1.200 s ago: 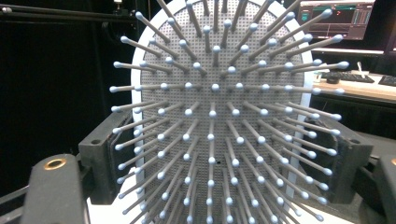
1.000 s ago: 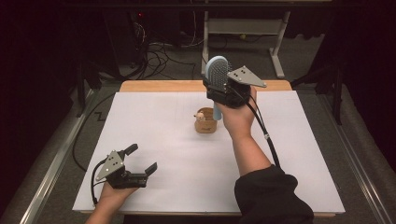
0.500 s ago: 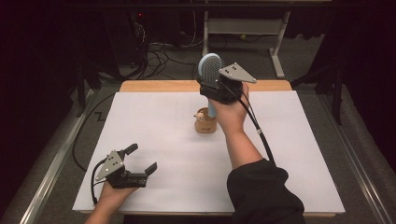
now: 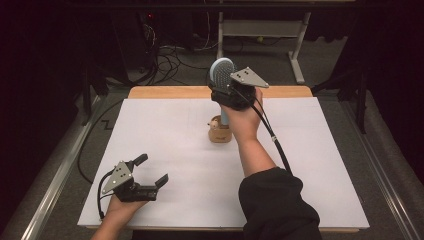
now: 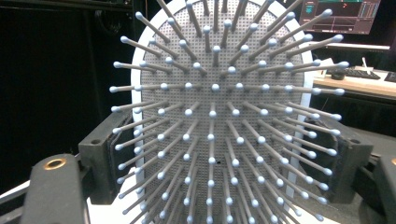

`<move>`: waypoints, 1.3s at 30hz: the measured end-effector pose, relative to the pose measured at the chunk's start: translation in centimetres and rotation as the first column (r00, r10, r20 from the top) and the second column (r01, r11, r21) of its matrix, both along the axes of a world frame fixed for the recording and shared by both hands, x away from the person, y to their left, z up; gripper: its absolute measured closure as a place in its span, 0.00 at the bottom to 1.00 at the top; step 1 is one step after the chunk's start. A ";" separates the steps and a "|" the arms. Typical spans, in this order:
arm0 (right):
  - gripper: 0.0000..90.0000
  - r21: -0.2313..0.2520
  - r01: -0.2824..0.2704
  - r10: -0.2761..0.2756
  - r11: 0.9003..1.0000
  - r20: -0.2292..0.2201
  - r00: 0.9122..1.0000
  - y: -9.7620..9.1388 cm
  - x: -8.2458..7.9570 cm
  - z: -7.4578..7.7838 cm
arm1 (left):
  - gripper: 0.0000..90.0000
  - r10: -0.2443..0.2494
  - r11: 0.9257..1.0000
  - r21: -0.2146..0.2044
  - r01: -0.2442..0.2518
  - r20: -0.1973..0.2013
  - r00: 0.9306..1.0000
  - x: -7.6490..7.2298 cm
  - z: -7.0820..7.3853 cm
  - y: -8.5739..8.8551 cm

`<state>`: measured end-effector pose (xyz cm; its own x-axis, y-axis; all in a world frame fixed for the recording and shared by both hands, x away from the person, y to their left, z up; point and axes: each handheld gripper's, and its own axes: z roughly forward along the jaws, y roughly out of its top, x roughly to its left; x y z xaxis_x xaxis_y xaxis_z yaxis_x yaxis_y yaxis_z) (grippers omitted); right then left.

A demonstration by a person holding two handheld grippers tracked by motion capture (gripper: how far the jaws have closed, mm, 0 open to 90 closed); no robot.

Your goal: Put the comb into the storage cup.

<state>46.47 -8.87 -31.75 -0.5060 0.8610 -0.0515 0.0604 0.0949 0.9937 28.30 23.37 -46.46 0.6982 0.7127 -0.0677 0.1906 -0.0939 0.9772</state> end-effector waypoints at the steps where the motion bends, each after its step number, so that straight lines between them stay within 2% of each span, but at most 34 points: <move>1: 0.23 0.001 0.001 -0.001 1.000 -0.002 1.000 0.0 0.0 -0.1 | 0.00 0.000 1.000 0.000 0.000 0.000 1.000 0.0 0.0 0.0; 18: 0.23 -0.019 0.001 -0.001 1.000 -0.007 1.000 0.3 0.3 -0.9 | 0.00 -0.002 1.000 0.003 0.002 0.001 1.000 0.0 0.1 0.1; 29: 0.23 -0.012 0.006 -0.007 1.000 -0.040 0.999 -0.2 0.5 -2.1 | 0.00 0.000 1.000 0.001 0.000 0.000 1.000 0.0 0.0 0.1; 39: 0.23 -0.018 0.003 -0.004 1.000 -0.037 0.999 -0.1 0.5 -2.5 | 0.00 -0.001 1.000 0.002 0.001 0.000 1.000 0.0 0.0 0.1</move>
